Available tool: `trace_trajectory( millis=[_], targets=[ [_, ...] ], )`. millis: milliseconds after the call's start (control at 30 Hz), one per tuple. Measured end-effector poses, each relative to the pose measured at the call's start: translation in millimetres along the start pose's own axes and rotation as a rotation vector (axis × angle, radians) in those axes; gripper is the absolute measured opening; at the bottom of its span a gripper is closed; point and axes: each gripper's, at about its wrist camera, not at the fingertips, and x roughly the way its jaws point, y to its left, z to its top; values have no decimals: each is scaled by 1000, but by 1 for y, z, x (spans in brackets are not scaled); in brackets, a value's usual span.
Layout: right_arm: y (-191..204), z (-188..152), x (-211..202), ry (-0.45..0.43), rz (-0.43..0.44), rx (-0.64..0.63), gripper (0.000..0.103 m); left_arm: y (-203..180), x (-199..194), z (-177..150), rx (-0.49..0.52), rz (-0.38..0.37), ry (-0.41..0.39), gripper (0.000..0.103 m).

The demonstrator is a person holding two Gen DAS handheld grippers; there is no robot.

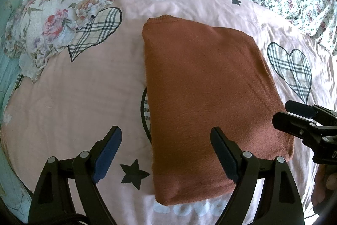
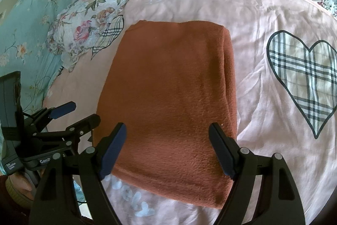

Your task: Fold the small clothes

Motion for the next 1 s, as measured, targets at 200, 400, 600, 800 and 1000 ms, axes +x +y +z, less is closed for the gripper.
trace_trajectory(
  millis=[200, 400, 600, 800, 1000],
  targets=[
    [0, 0, 0, 1, 0, 0, 81, 0, 0, 0, 1, -2, -1, 86],
    [1, 0, -1, 1, 1, 0, 81, -1, -1, -1, 4, -2, -6, 86],
    [0, 0, -1, 0, 0, 2, 81, -1, -1, -1, 8, -3, -4, 86],
    [-1, 1, -1, 2, -1, 4, 81, -2, 0, -1, 11, -3, -2, 86],
    [-3, 1, -1, 2, -1, 5, 81, -3, 1, 0, 12, 1, 0, 86]
  ],
)
